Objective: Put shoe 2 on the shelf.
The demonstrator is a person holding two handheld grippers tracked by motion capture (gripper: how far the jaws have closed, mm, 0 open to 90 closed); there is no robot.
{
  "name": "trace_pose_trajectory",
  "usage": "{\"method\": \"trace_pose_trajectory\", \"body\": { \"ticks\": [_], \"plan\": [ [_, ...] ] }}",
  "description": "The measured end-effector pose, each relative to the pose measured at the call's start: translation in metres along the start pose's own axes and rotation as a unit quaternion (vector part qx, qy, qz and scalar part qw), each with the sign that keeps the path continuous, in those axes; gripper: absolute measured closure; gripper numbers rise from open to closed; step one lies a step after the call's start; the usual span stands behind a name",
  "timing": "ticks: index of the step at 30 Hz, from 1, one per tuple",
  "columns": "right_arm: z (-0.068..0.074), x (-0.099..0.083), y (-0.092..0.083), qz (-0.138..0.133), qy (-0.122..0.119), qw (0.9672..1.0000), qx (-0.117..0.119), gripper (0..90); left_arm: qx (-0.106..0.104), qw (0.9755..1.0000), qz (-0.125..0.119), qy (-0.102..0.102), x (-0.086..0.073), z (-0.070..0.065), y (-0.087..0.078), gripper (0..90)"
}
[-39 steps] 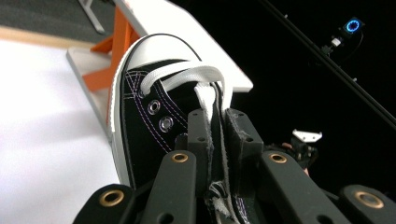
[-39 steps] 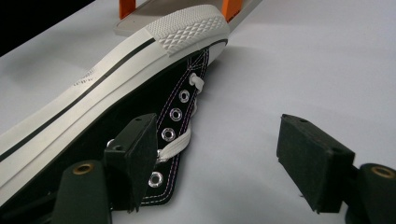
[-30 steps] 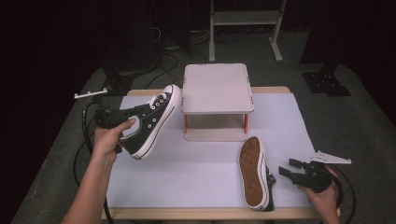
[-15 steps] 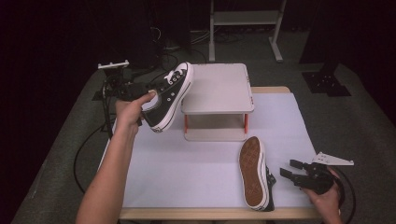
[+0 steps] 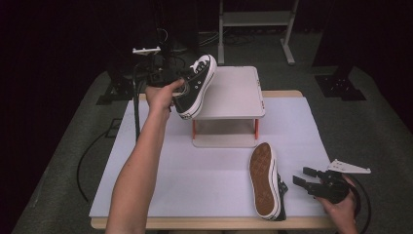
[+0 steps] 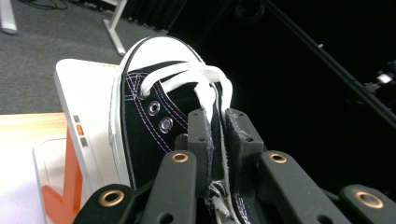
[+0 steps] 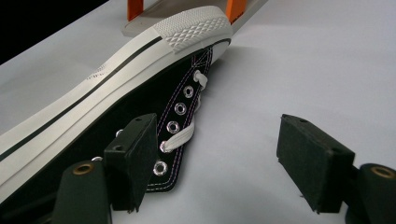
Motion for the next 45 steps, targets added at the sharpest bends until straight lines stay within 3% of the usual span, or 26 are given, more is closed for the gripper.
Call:
{"method": "trace_pose_trajectory", "body": {
  "ticks": [10,21,27,31,35,36,45],
  "plan": [
    [-0.002,0.0,-0.002,-0.004,0.002,1.0,0.004,28.5,0.05,0.9987,-0.004,-0.011,0.003,-0.011,0.037,81.0],
    [-0.001,0.0,-0.001,-0.003,-0.004,0.9999,0.01,28.6,0.111,0.9939,0.001,-0.002,-0.008,-0.027,0.069,80.9],
    [-0.001,0.0,-0.002,-0.003,-0.005,0.9999,0.011,28.6,0.12,0.9927,0.013,0.002,-0.013,-0.033,0.077,80.2],
    [0.0,0.001,-0.002,-0.003,-0.007,0.9999,0.011,28.6,0.118,0.9926,0.024,0.015,-0.016,-0.035,0.08,79.0],
    [0.001,0.0,-0.002,-0.003,-0.01,0.9999,0.012,28.6,0.085,0.9959,0.032,0.006,-0.018,-0.034,0.083,68.8],
    [0.002,0.0,-0.003,-0.002,-0.007,0.9999,0.012,28.6,0.085,0.9959,0.032,0.006,-0.018,-0.034,0.083,65.8],
    [0.003,0.001,-0.001,0.001,-0.008,0.9999,0.012,28.6,0.033,0.9994,0.0,-0.015,-0.027,-0.02,0.06,47.8]
  ]
}}
Point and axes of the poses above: each handheld gripper's, and its own axes: y roughly forward along the jaws, x roughly out of its top, z roughly to its left, the point moved 1 cm from there along y, roughly forward along the jaws, and after that the axes turned 10 degrees about x, right-handed, at the moved point
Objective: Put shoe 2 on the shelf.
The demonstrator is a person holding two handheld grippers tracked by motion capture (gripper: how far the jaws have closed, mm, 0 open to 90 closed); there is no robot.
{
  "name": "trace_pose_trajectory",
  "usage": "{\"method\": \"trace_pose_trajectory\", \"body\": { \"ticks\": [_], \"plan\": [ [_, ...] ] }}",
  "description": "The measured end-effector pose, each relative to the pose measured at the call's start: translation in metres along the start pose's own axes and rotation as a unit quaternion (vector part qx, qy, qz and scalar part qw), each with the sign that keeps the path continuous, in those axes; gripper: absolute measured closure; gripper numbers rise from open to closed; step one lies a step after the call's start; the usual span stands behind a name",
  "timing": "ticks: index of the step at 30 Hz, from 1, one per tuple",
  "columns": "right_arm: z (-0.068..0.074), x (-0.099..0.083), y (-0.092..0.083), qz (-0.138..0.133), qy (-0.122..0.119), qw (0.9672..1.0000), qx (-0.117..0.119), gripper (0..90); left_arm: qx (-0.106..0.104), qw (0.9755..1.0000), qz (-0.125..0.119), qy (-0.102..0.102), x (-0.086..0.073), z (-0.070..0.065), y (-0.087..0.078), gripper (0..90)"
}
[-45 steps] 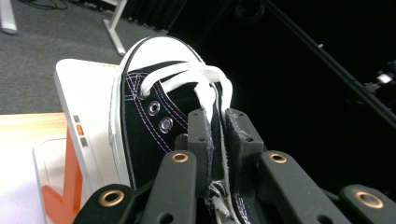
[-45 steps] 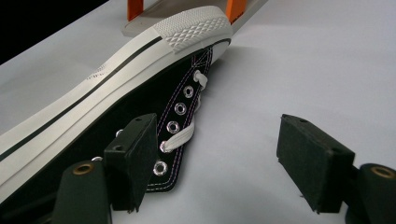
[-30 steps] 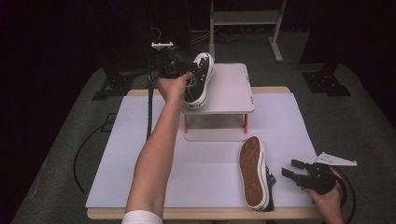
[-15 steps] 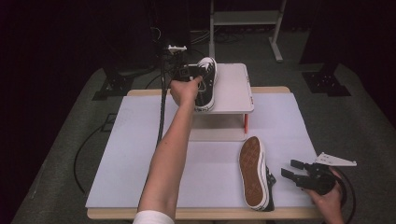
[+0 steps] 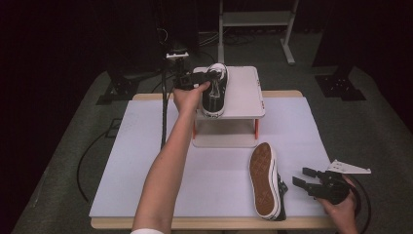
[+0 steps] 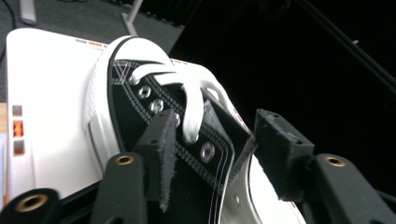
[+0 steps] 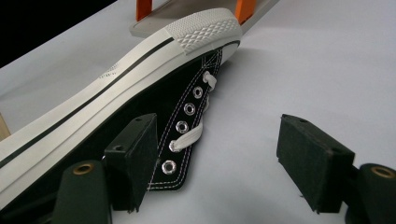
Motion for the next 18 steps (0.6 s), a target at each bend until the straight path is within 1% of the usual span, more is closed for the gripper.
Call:
{"method": "trace_pose_trajectory", "body": {
  "ticks": [2,3,5,10,15,18],
  "plan": [
    [0.001,0.001,0.002,0.001,-0.004,1.0,0.0,28.6,-0.011,0.9999,-0.008,-0.001,-0.002,0.003,-0.006,47.1],
    [0.002,0.001,0.003,0.001,-0.003,1.0,0.0,28.6,-0.016,0.9998,-0.007,0.001,-0.004,0.006,-0.009,46.3],
    [0.002,0.001,0.004,0.005,-0.003,1.0,0.001,28.6,-0.026,0.9996,-0.013,0.001,-0.006,0.009,-0.015,45.2],
    [0.003,0.001,0.006,0.007,-0.001,1.0,-0.001,28.6,-0.041,0.9988,-0.019,0.018,-0.01,0.013,-0.032,42.3],
    [0.003,0.001,0.007,0.007,0.002,1.0,-0.002,28.6,-0.054,0.9981,-0.028,0.013,-0.016,0.02,-0.045,41.0],
    [0.003,0.0,0.007,0.007,0.005,1.0,-0.001,28.6,-0.061,0.9976,-0.027,0.018,-0.023,0.024,-0.053,40.7]
  ]
}}
Point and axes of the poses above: each handheld gripper's, and its own axes: y roughly forward along the jaws, x roughly out of its top, z roughly to its left, the point moved 1 cm from there along y, roughly forward along the jaws, and after that the axes turned 10 degrees about x, right-handed, at the moved point
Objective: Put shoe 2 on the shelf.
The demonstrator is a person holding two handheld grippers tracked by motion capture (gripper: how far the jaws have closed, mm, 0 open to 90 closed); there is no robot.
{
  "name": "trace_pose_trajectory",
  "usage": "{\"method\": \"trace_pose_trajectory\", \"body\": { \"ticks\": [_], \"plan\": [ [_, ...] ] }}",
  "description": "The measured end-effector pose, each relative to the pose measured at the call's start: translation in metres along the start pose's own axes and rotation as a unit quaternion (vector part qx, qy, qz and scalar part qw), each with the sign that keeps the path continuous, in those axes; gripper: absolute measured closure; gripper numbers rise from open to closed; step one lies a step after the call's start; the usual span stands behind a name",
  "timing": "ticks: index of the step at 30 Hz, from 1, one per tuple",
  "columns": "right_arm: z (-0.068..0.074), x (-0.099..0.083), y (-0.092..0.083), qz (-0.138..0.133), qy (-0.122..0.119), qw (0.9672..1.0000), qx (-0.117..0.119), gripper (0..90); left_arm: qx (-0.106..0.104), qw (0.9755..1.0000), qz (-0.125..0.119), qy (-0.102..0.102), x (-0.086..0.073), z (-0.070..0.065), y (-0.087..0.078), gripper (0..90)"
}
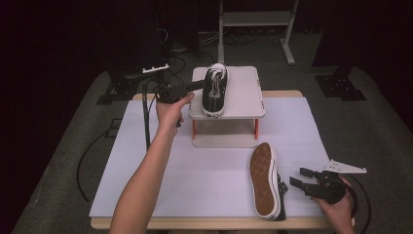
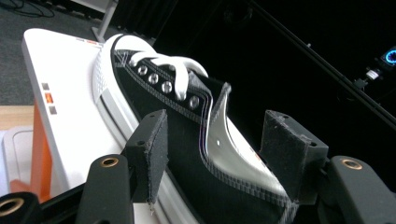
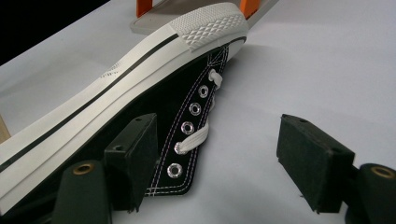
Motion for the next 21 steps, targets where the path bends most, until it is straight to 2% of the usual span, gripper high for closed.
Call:
{"method": "trace_pose_trajectory", "body": {
  "ticks": [7,10,21],
  "plan": [
    [0.003,0.0,0.006,0.012,-0.004,0.9999,0.005,28.6,-0.01,0.9999,-0.004,0.006,-0.018,0.008,-0.019,38.0],
    [0.004,0.0,0.008,0.014,-0.004,0.9999,0.008,29.2,-0.012,0.9999,-0.004,0.002,-0.028,0.014,-0.026,37.3],
    [0.006,0.0,0.01,0.016,-0.006,0.9998,0.011,29.9,-0.002,0.9998,0.0,0.02,-0.054,0.029,-0.045,34.5]
  ]
}}
Point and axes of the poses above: each handheld gripper's, and its own axes: y roughly forward along the jaws, x roughly out of its top, z roughly to its left, the point moved 1 cm from there along y, roughly forward along the jaws, and after that the axes turned 10 degrees about x, right-handed, at the moved point
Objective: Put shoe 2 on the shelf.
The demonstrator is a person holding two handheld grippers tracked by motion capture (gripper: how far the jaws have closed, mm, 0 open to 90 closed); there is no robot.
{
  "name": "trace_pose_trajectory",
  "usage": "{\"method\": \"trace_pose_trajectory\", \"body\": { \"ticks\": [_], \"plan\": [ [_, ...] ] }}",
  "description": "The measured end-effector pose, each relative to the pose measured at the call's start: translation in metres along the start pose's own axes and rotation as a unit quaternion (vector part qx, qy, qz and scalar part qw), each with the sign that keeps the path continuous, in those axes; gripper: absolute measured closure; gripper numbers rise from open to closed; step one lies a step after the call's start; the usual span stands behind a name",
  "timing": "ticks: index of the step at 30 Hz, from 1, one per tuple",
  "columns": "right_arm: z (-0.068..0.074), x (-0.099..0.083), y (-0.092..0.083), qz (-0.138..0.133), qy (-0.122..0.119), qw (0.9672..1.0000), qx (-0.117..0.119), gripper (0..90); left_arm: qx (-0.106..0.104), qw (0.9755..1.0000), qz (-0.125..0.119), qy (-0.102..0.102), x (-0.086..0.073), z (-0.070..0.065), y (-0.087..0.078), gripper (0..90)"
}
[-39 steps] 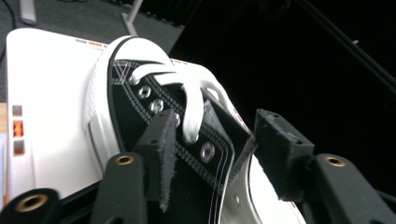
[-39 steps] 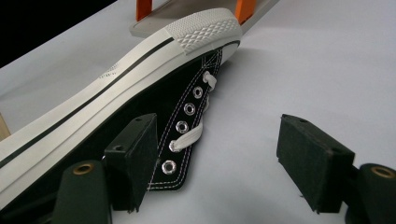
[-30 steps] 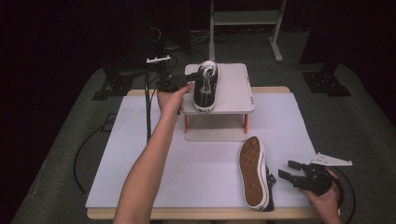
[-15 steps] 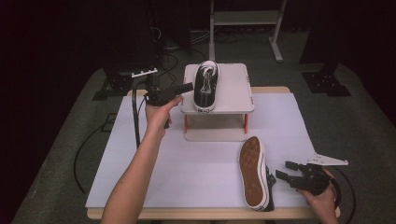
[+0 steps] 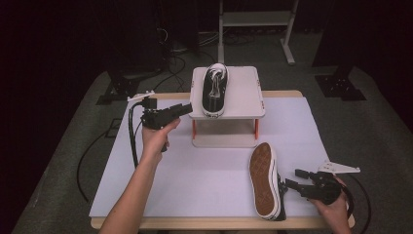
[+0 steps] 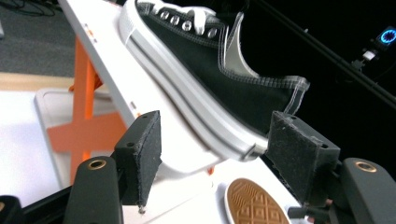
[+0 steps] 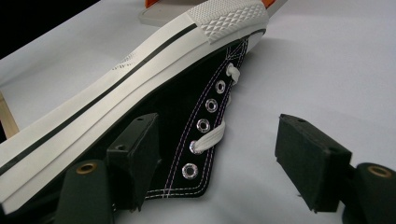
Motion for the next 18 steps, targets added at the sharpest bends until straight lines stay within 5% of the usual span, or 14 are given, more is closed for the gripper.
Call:
{"method": "trace_pose_trajectory", "body": {
  "ticks": [8,18],
  "plan": [
    [0.001,0.0,0.002,0.001,-0.001,1.0,0.004,31.1,-0.006,0.9998,0.006,0.016,-0.025,0.006,-0.009,33.4],
    [-0.002,0.002,0.003,0.004,0.023,0.9995,0.022,47.0,-0.019,0.9998,0.008,0.009,-0.062,0.023,-0.021,31.0]
  ]
}}
Point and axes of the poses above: each handheld gripper's, and its own axes: y roughly forward along the jaws, x roughly out of its top, z roughly to its left, the point moved 1 cm from there along y, roughly forward along the jaws, and after that the axes turned 10 degrees about x, right-handed, at the moved point
